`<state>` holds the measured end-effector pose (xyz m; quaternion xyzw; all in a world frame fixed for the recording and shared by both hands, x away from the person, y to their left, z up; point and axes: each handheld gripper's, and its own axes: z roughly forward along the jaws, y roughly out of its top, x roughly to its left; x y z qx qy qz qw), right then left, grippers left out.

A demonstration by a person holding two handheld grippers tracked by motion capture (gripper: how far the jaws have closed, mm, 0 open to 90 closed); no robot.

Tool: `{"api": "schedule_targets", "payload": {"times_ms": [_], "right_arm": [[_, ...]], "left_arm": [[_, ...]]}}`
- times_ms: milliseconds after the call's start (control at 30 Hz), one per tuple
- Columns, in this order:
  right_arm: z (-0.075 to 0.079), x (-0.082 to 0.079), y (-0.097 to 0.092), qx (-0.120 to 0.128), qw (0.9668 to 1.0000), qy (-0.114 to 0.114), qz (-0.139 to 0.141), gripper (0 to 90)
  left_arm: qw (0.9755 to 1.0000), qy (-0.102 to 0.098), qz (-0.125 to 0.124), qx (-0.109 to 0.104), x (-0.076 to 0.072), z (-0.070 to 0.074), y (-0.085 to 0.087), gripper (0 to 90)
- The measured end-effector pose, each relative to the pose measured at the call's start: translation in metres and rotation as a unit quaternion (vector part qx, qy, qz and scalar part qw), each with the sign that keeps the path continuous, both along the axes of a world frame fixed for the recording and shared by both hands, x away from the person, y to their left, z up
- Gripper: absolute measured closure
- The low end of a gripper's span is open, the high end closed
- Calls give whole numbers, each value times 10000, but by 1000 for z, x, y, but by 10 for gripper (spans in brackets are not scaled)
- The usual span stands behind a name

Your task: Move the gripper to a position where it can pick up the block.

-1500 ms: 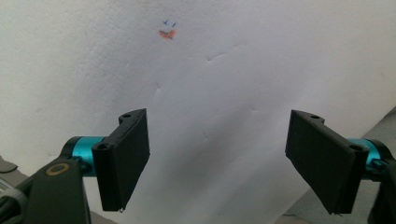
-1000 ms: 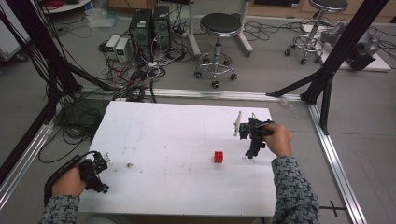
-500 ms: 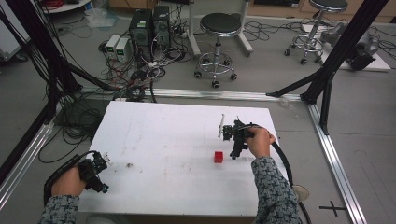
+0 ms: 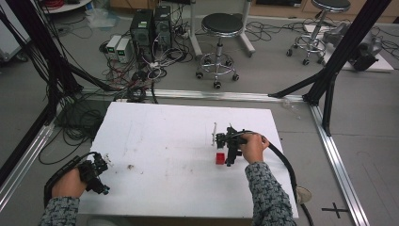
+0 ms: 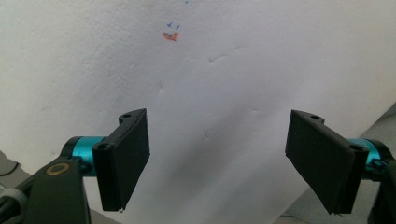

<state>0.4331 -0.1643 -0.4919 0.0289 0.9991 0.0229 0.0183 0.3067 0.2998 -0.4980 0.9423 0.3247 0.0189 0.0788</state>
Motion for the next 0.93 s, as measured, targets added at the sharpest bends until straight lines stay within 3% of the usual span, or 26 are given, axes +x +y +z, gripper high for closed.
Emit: {"api": "schedule_targets", "payload": {"times_ms": [433,600,933], "right_arm": [[-25,-3,19,-34,9996,141,249,8],[-27,-6,21,-153,9995,215,159,8],[-26,-5,20,-100,9995,211,194,9]], "left_arm": [[10000,-2,0,-27,0,0,0,221],[10000,3,10,-36,0,0,0,221],[10000,25,-15,-24,0,0,-1,221]]}}
